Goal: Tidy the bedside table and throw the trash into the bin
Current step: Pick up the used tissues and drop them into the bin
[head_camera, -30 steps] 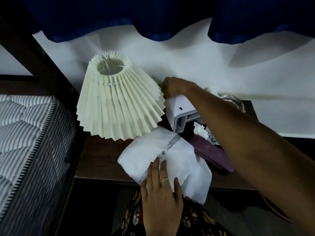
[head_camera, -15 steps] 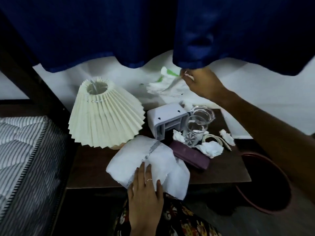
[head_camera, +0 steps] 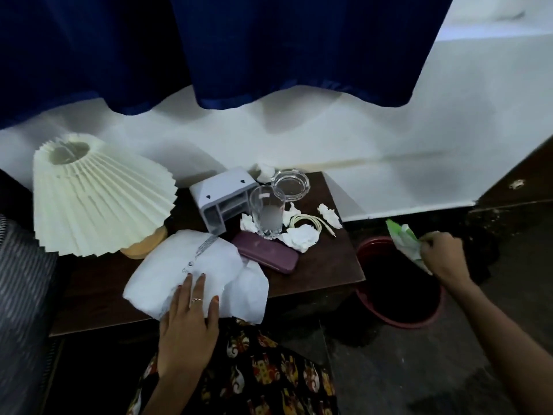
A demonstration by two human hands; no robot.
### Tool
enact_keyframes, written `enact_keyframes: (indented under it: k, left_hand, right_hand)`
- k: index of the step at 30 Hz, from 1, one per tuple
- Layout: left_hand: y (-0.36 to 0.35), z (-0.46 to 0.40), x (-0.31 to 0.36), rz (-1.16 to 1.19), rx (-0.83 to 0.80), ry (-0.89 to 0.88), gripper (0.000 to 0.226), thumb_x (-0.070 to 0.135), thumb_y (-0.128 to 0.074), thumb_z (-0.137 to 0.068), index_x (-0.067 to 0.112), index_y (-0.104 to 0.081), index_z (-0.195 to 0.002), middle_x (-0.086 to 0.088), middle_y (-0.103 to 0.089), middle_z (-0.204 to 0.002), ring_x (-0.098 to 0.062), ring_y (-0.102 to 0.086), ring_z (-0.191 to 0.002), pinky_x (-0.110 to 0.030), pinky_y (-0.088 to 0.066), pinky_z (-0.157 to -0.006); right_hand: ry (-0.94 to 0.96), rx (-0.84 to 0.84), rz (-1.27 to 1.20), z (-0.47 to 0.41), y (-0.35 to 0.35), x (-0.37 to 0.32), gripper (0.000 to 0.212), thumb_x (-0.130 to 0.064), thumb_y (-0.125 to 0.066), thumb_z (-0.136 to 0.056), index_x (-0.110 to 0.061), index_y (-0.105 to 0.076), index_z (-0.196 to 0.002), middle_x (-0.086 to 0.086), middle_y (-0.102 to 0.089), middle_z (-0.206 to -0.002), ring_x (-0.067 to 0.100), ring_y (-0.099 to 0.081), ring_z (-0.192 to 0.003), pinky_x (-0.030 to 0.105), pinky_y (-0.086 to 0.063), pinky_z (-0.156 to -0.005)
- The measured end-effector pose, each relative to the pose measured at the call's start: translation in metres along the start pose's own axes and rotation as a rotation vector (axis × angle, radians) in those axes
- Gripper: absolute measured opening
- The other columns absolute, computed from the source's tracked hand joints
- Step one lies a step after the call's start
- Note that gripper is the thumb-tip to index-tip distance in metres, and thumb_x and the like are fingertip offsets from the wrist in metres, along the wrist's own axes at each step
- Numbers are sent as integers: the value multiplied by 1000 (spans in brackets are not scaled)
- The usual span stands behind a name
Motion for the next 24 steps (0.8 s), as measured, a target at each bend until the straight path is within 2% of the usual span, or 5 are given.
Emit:
enact_keyframes:
  k: [6, 11, 17, 21, 24]
  left_hand:
    - [-3, -4, 6, 13, 6, 18, 57, 45, -35, -95, 28, -23, -148, 0, -20, -158, -21, -19, -144, -49, -25, -113]
    - [-5, -5, 8, 40, 5, 3, 56, 43, -36, -96, 30, -21, -148, 2, -18, -158, -21, -17, -145, -51, -21, -114]
    - [-8, -7, 9, 14, -23, 8, 58, 46, -30, -96, 28, -17, -149, 4, -12, -160, -18, -11, -146, -50, -19, -116]
    - [-9, -8, 8, 21, -39, 17, 60, 49, -28, -96, 29, -13, -150, 6, -9, -160, -15, -8, -147, -50, -16, -116]
    - [-9, -7, 9, 34, -42, 16, 60, 48, -30, -96, 29, -13, -150, 5, -9, -160, -16, -9, -147, -51, -17, -115]
  right_hand:
    - [-273, -244, -42, 12, -84, 52, 21, 1, -48, -77, 12, -63, -67, 25, -64, -69, 34, -57, -62, 35, -42, -60]
    - [-250, -365, -2, 13, -103, 37, 32, -10, -48, -86, 7, -60, -111, 29, -63, -110, 40, -59, -92, 41, -49, -80]
    - [254, -32, -147, 6, -50, -80, 43, -12, -56, -87, -4, -50, -129, 19, -53, -132, 35, -52, -119, 38, -41, -101]
    - [753, -228, -82, 37, -59, -164, 59, -28, -64, -81, -16, -46, -136, 7, -47, -143, 26, -43, -132, 42, -34, -110]
    - [909, -351, 192, 52, -87, -186, 69, -37, -66, -80, -23, -38, -142, -3, -35, -152, 16, -27, -143, 38, -13, -116]
Point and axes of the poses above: each hand's wrist, its own z-axis away from the middle knuckle, its own y-axis out of the back of the hand, x = y × z, the point moved 7 cm from there along -z, towards the middle knuckle
